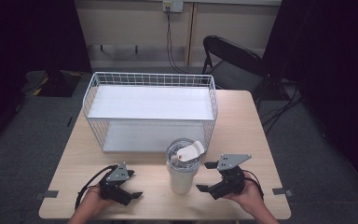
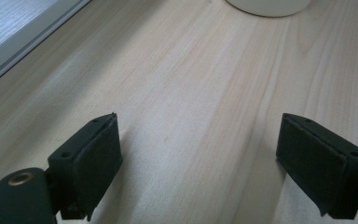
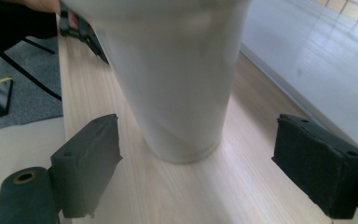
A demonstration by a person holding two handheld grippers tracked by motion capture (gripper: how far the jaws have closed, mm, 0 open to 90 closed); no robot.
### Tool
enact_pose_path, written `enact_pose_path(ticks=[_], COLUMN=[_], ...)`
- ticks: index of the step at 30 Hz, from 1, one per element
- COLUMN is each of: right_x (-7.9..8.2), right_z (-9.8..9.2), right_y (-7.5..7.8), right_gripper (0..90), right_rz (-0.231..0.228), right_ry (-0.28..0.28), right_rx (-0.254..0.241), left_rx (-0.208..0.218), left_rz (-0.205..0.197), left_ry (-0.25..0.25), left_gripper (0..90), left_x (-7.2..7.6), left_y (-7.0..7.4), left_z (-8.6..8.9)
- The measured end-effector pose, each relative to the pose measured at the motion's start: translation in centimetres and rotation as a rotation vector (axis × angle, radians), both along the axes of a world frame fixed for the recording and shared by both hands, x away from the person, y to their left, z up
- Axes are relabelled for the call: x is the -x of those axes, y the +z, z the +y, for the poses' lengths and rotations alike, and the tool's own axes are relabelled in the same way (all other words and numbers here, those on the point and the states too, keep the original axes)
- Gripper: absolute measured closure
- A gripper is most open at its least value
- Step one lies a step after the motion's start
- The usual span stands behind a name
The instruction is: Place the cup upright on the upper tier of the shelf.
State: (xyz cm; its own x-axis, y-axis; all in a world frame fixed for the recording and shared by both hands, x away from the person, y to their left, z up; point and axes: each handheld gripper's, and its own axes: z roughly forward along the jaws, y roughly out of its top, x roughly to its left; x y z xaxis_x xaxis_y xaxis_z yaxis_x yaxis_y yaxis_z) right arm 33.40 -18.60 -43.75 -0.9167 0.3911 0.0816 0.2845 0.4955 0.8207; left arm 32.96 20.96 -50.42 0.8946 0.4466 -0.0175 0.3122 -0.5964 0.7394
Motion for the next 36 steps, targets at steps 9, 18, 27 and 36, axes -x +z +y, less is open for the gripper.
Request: enact_pose_path(ticks=[9, 18, 27, 36], right_x=[-0.2, -0.4, -0.8, -0.8], right_z=[1.5, 3.0, 3.7, 4.2], right_y=[0.7, 0.6, 0.8, 0.3], right_gripper=[14.0, 14.0, 13.1, 9.7], right_rz=[-0.021, -0.034, -0.057, -0.072], right_ry=[0.026, 0.051, 0.060, 0.043], right_rx=[-0.040, -0.027, -0.047, -0.103], left_rx=[0.000, 0.000, 0.000, 0.000], left_rz=[0.000, 0.000, 0.000, 0.000], left_ry=[0.000, 0.001, 0.000, 0.001], left_gripper=[13.2, 13.2, 13.2, 13.2], left_x=[0.0, 0.0, 0.0, 0.0], left_y=[0.0, 0.0, 0.0, 0.0], left_z=[0.0, 0.0, 0.0, 0.0])
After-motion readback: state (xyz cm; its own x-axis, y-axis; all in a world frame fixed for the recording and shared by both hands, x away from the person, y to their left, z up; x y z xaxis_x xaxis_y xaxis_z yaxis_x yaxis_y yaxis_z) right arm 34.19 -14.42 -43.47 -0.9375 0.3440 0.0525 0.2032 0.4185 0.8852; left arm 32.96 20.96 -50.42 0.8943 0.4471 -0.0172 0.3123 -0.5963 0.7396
